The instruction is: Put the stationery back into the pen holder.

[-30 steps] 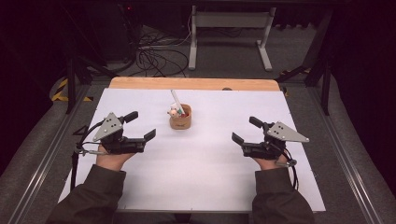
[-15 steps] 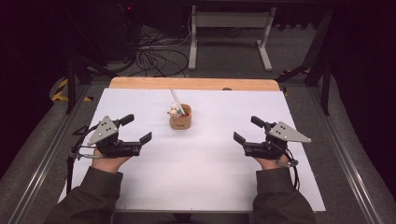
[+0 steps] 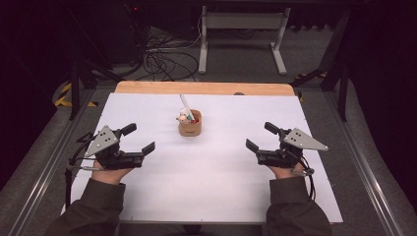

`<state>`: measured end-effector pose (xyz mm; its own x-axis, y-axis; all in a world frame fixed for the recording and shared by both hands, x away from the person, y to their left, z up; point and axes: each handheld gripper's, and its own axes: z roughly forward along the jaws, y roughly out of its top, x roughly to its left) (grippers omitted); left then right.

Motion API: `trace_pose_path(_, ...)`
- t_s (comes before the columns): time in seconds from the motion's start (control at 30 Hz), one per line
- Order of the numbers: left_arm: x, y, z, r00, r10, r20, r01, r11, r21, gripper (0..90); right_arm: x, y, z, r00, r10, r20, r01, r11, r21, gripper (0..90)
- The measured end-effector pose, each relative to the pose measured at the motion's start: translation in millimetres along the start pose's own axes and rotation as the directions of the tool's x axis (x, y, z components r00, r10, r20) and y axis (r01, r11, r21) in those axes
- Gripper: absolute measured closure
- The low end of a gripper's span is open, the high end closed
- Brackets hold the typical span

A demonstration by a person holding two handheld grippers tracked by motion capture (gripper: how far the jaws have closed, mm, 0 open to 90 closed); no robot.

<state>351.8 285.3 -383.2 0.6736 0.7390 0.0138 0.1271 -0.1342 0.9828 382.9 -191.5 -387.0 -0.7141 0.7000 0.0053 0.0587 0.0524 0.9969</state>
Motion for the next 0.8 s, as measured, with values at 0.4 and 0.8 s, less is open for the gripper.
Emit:
trace_pose_path(0.4,0.5,-3.8,-10.2,1.0,-0.001,0.004,0.001,1.0,-0.009,8.3,-0.8,0.3,-1.3,1.0,-0.003,0.008,0.003,1.0,-0.008,8.5)
trace_pose_path(0.8,2.6,-11.7,-17.8,0.9999,-0.015,0.002,0.015,0.9999,-0.004,8.4,-1.3,-1.6,-0.8,0.9997,-0.007,0.025,0.007,1.0,-0.01,7.7)
